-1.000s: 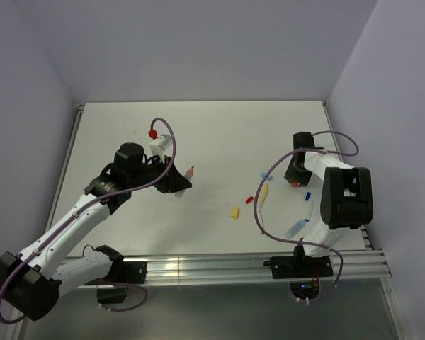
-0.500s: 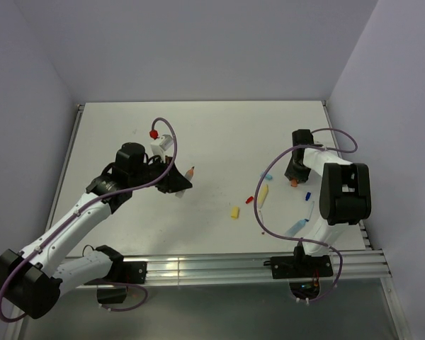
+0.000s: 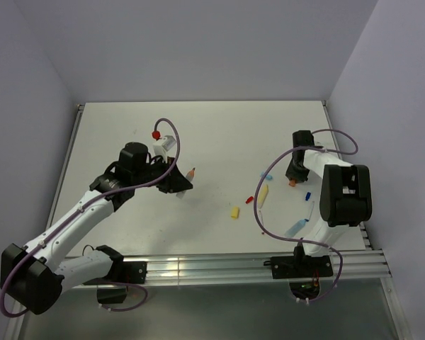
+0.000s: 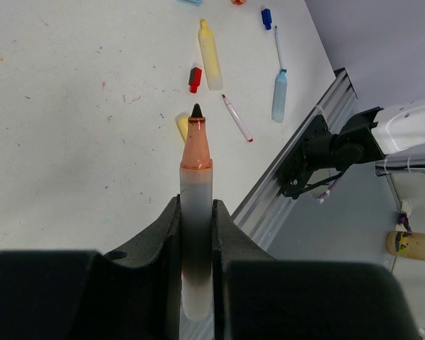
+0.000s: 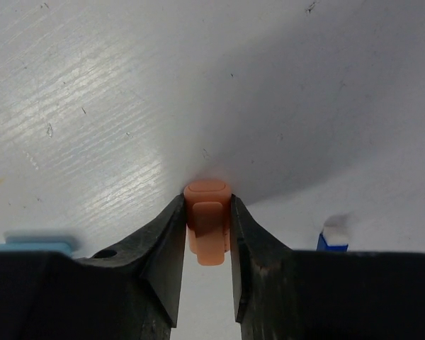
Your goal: Insert the pens into the pen caps
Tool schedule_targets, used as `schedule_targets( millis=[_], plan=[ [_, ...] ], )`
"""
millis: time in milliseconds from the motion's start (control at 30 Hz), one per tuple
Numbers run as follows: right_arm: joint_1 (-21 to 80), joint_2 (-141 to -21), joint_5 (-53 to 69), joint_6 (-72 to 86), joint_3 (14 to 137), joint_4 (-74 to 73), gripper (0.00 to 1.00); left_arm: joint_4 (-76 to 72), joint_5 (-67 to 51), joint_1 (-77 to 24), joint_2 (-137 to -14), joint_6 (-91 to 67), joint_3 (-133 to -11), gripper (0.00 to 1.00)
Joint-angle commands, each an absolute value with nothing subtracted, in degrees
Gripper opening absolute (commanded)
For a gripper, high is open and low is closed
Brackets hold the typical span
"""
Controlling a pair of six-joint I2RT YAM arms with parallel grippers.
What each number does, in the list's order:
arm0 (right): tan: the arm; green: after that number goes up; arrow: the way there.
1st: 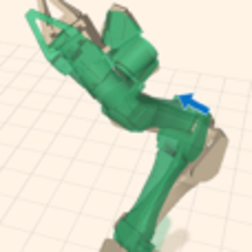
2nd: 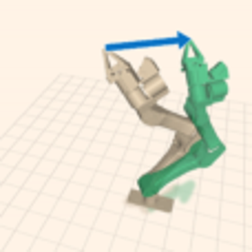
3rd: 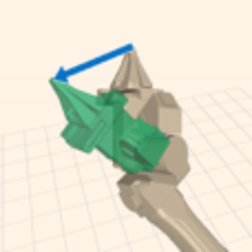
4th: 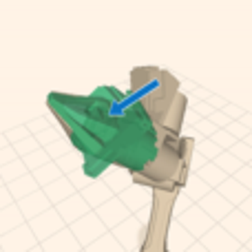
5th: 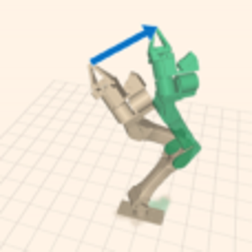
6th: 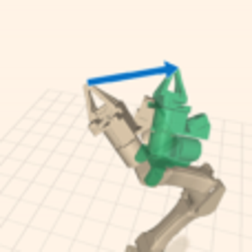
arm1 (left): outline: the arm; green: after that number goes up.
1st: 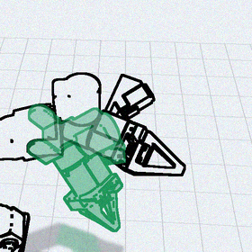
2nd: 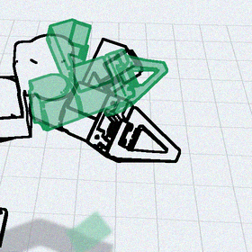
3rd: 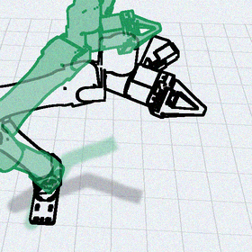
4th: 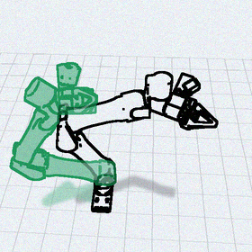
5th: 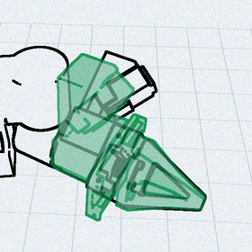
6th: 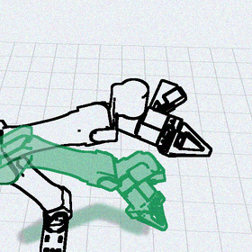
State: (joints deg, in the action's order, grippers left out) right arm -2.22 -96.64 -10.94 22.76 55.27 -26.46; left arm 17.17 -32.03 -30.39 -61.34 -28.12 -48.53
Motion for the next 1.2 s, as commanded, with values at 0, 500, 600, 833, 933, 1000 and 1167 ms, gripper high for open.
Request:
schedule_targets(
  millis=[0, 500, 600, 833, 933, 1000, 1167],
  plan=[
    [-1.85, -96.07, -7.66, 23.82, 53.0, -25.93, 0.14, 15.82, -32.43, -30.06, -62.4, -26.98, -49.04, 0.0],
    [8.87, -81.21, 5.09, 31.2, 68.09, -25.75, 0.0, 1.32, -33.5, -30.93, -67.23, -33.75, -52.55, 0.0],
    [12.37, -81.3, 6.24, 32.51, 76.18, -27.06, 0.0, -1.84, -31.83, -32.25, -69.6, -33.49, -56.15, 0.0],
    [15.99, -80.07, 8.96, 37.35, 84.29, -25.32, 0.0, -12.91, -23.13, -35.77, -73.12, -34.54, -57.39, 0.0],
    [18.36, -78.32, 8.79, 38.5, 82.45, -23.39, 0.0, -15.81, -20.13, -37.26, -74.88, -33.93, -56.87, 0.0],
    [20.29, -77.35, 7.65, 39.29, 81.3, -21.89, 0.0, -17.65, -18.03, -38.23, -75.67, -34.01, -56.52, 0.0],
    [26.88, -78.92, 2.38, 38.23, 84.11, -23.73, 0.0, -19.25, -13.54, -38.94, -75.15, -33.67, -54.14, 0.0]
  ],
)
